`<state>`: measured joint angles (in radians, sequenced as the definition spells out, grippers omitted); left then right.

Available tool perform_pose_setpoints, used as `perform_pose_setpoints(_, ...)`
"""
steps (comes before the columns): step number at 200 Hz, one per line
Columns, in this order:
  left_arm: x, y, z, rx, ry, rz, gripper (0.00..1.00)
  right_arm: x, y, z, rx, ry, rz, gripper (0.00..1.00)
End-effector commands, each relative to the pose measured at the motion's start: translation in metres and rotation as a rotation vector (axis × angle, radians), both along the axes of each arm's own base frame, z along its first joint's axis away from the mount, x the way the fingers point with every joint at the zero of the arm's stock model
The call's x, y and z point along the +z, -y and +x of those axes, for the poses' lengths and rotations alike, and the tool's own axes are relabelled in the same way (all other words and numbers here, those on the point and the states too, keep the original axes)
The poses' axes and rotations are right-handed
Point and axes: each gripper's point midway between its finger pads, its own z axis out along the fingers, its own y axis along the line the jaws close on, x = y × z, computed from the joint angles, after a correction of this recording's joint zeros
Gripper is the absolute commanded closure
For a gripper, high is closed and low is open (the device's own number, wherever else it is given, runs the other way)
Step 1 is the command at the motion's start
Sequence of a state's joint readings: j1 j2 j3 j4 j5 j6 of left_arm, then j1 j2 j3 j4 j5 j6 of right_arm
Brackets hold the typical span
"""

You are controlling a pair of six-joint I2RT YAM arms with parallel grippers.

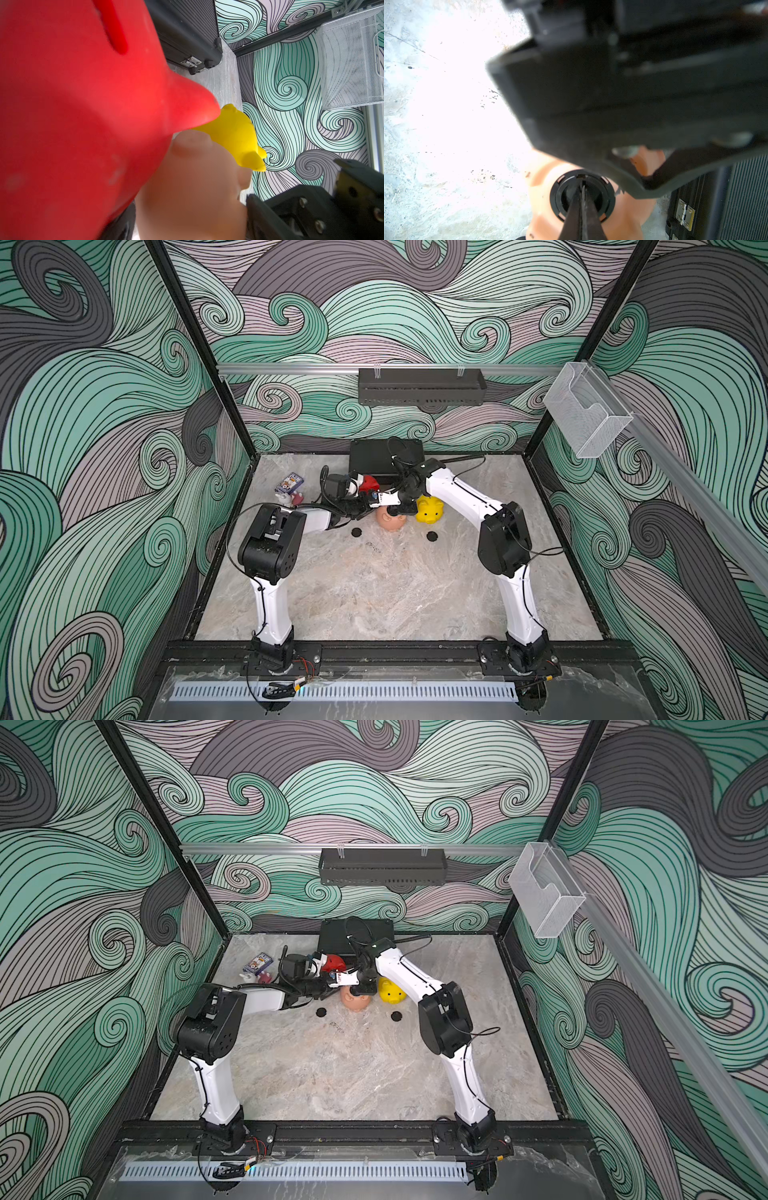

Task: Close piggy banks
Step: Screw the knob on the piggy bank.

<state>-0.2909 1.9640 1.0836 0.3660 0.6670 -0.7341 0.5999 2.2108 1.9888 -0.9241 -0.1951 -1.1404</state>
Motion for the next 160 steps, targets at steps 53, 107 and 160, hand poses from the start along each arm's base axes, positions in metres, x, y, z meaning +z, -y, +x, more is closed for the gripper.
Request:
perform_pose_setpoints(53, -0.001, -0.005, 0.011, 0.028, 0.027, 0.015, 0.24, -0.029, 0.015, -0.014, -0.028, -0.1, -0.069, 1.0)
perform_pose_setpoints(107, -0.005, -0.004, 0.01, 0.028, 0.019, 0.012, 0.24, -0.028, 0.017, -0.012, -0.093, -0.11, -0.068, 1.0)
perform_pose_setpoints(160, -0.008, -0.004, 0.009, 0.028, 0.011, 0.013, 0.25, -0.033, 0.021, -0.012, -0.124, -0.113, -0.095, 1.0)
